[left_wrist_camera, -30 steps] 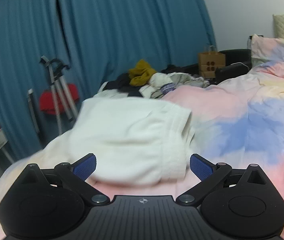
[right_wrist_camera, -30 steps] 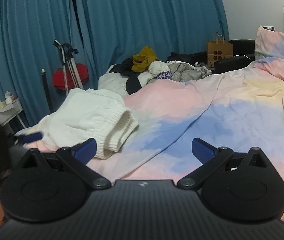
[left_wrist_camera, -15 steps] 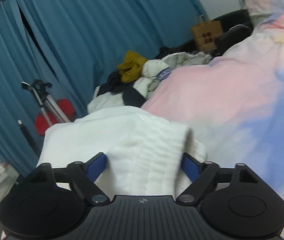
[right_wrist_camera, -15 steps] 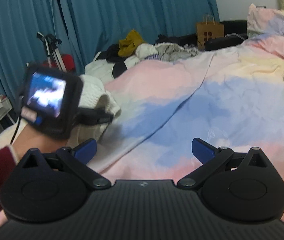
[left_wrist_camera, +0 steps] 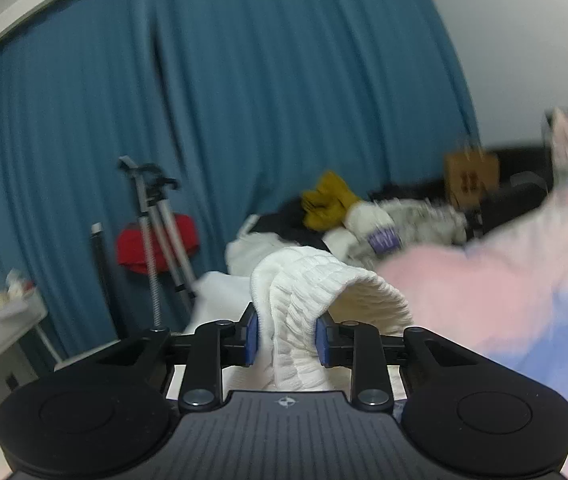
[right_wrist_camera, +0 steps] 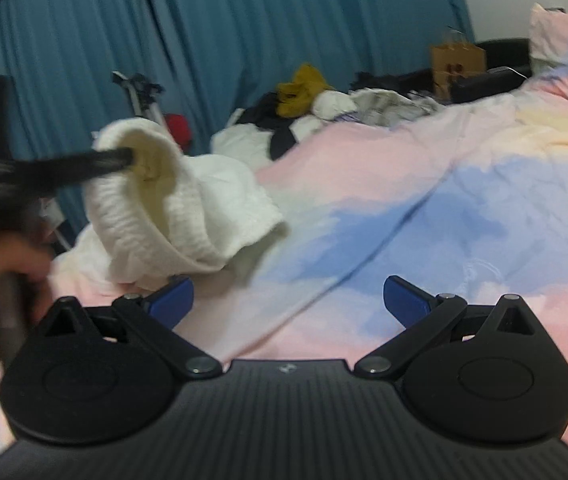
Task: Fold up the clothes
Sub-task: 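Grasp one elastic ankle cuff of the white sweatpants with the left gripper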
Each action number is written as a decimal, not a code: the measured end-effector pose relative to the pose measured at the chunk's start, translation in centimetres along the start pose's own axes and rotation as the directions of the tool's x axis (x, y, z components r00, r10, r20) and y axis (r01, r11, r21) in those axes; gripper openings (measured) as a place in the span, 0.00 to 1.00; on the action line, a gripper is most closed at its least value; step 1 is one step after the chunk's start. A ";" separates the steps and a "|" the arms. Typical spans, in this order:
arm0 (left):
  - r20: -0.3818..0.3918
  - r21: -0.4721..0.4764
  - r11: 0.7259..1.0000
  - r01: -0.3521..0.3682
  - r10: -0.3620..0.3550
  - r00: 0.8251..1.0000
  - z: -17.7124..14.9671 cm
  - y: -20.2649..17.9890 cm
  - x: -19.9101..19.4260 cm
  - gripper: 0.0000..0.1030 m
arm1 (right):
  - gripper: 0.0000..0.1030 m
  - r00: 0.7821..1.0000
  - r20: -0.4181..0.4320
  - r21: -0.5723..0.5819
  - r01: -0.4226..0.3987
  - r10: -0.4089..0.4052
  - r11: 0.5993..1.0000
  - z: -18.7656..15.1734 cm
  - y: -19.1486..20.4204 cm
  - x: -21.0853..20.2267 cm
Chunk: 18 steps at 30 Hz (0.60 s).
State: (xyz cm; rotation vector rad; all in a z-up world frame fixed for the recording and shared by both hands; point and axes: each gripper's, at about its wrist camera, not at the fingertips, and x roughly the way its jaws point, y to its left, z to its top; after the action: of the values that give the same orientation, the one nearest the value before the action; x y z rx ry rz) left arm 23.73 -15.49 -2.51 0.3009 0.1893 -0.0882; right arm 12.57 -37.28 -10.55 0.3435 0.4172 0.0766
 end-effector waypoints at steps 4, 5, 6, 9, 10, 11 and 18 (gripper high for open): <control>0.022 -0.122 0.992 -0.020 0.023 0.999 0.9 7.4 -7.0 0.26 | 1.00 0.997 0.029 -0.036 -0.066 0.067 0.997 0.5 1.4 -1.6; 0.022 -0.153 0.988 -0.025 0.029 0.999 0.8 9.3 -8.7 0.25 | 1.00 0.996 0.036 -0.041 -0.079 0.080 0.996 0.6 1.7 -2.1; 0.022 -0.182 0.983 -0.031 0.036 0.999 0.7 11.0 -10.3 0.24 | 1.00 0.995 0.037 -0.042 -0.095 0.096 0.995 0.7 2.1 -2.4; 0.013 -0.227 0.972 -0.061 0.066 0.998 -0.6 15.3 -13.7 0.22 | 1.00 0.985 0.020 -0.020 -0.171 0.172 0.985 1.0 3.1 -3.5; 0.004 -0.235 0.969 -0.072 0.076 0.997 -1.3 16.7 -14.6 0.21 | 1.00 0.981 0.019 -0.015 -0.195 0.195 0.981 1.0 3.5 -3.9; -0.013 -0.237 0.967 -0.089 0.088 0.996 -2.3 17.9 -15.0 0.15 | 1.00 0.978 0.017 -0.024 -0.205 0.206 0.978 1.0 3.9 -4.2; -0.182 -0.343 0.929 -0.137 0.077 0.980 -9.4 24.4 -15.2 0.07 | 1.00 0.967 -0.047 -0.024 -0.253 0.252 0.967 1.0 5.7 -3.5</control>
State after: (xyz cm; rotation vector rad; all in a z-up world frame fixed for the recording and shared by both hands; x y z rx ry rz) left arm 10.02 11.48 -1.32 -0.0439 0.3482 0.0810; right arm 9.76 -32.70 -6.42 0.3645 0.4129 0.3400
